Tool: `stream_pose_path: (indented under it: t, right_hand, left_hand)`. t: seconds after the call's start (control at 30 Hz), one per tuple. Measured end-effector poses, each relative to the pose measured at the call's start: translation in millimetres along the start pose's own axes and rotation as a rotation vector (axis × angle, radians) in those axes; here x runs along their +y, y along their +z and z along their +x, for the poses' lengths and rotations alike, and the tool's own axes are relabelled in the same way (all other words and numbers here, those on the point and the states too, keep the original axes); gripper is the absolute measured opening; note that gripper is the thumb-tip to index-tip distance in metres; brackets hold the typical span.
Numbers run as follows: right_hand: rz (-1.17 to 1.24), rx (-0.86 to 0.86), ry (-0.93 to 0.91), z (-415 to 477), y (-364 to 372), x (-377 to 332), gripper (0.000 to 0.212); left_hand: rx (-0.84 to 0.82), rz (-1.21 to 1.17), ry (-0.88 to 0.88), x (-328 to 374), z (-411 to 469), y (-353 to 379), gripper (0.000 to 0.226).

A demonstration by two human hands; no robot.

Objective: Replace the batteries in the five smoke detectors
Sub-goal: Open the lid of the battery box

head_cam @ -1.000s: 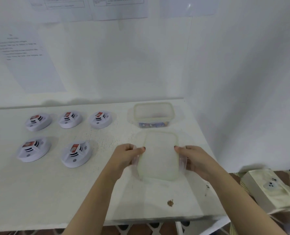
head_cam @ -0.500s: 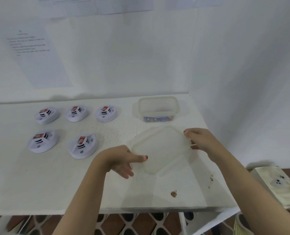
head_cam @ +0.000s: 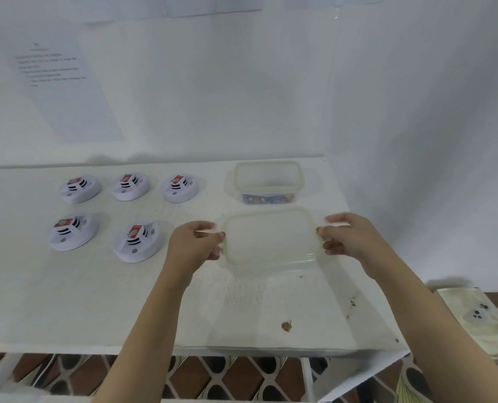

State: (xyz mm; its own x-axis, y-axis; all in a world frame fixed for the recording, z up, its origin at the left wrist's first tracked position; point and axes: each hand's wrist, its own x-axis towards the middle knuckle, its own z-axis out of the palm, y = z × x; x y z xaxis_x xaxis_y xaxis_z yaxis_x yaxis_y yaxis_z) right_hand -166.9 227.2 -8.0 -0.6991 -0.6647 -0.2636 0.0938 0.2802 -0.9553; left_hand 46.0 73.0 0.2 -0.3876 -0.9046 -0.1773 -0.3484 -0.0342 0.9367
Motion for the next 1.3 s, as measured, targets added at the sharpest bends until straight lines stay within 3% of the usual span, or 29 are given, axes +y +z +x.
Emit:
stream_pose_path:
  t: [0.13,0.23,0.4,0.57,0.77,0.93,1.3]
  right_hand:
    - [0.037,-0.022,-0.152,5,-2,-18,0.017]
    - [0.199,-0.101,-0.2,21,-3,-36,0.033]
    - [0.074,-0.028,-0.337,71,12,-70,0.009]
    - [-0.059,0.093,-0.348,147,25,-110,0.009]
    - [-0.049,0.12,-0.224,233,35,-125,0.016]
    - [-0.179,0.145,-0.091,277,40,-104,0.019]
    - [-0.31,0.2,0.009,289,43,-57,0.002]
  left_hand:
    - [-0.084,-0.18,0.08,14,11,-16,0.035]
    - [-0.109,-0.203,0.233,26,31,-26,0.045]
    - [0.02,-0.069,0.418,59,89,-20,0.026]
    - [0.159,0.091,0.49,96,178,1,0.013]
    - [0.124,0.023,0.365,105,266,36,0.012]
    - [0.072,0.077,0.2,81,310,59,0.007]
    - [-0.035,0.196,0.072,36,308,71,0.024]
